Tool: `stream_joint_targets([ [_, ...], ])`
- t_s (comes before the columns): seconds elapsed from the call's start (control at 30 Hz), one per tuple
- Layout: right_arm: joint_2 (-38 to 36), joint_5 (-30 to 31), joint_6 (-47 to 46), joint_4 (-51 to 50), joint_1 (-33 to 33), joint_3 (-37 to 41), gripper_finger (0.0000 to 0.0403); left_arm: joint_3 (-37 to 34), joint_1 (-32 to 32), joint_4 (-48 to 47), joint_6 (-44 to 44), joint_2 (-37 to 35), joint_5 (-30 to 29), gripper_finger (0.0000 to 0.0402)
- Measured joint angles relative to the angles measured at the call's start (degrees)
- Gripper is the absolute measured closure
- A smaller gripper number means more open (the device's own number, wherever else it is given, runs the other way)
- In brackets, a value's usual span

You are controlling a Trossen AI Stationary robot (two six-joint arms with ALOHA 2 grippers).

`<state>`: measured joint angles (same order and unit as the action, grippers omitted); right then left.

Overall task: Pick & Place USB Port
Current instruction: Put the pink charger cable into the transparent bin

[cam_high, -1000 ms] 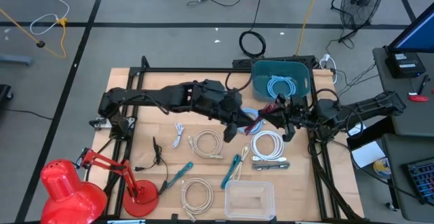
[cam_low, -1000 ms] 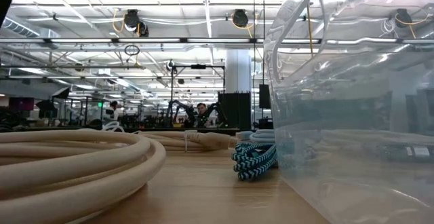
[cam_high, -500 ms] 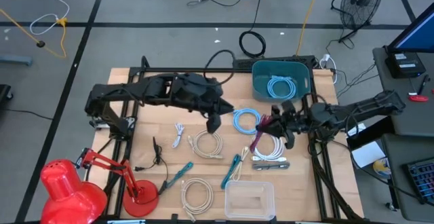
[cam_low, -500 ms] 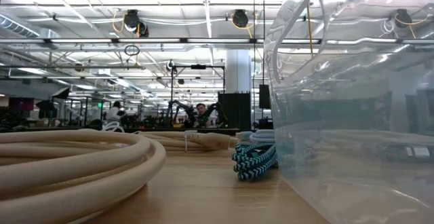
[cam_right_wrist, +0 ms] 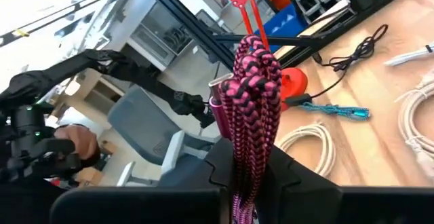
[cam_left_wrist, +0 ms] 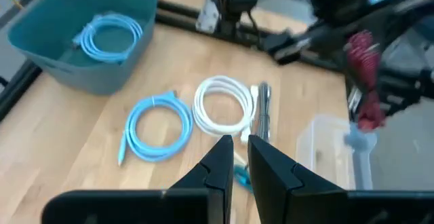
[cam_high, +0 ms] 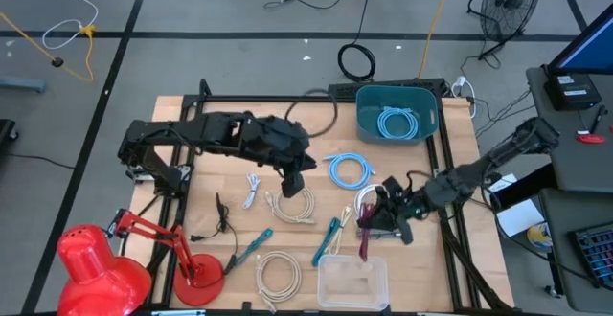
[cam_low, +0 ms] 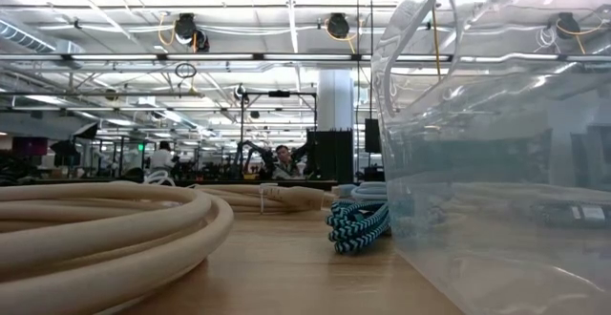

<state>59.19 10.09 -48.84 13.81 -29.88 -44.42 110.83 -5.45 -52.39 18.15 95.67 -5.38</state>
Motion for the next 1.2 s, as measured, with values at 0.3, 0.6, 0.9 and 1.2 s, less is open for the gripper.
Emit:
stream_joint_targets([
  [0.3, 12.98, 6.38, -1.19, 0.94, -7.01, -10.10, 0.0385, -0.81, -5.88, -5.70, 1.16, 0.01, 0.26, 0.0355],
  [0.6, 23.94, 6.36, -5.17, -10.86, -11.11, -19.99, 0.0385, -1.25, -15.52, -9.96, 5.06, -0.13, -5.35, 0.0355],
  [0.9, 29.08, 4.77, -8.13, -19.94, -11.86, -23.89, 0.0385, -1.29, -23.43, -13.06, 11.68, -0.13, -11.19, 0.0355],
  [1.2, 29.04, 2.27, -8.54, -34.31, -11.30, -27.45, 0.0389, -1.29, -26.25, -14.13, 14.37, -0.13, -14.43, 0.0355],
])
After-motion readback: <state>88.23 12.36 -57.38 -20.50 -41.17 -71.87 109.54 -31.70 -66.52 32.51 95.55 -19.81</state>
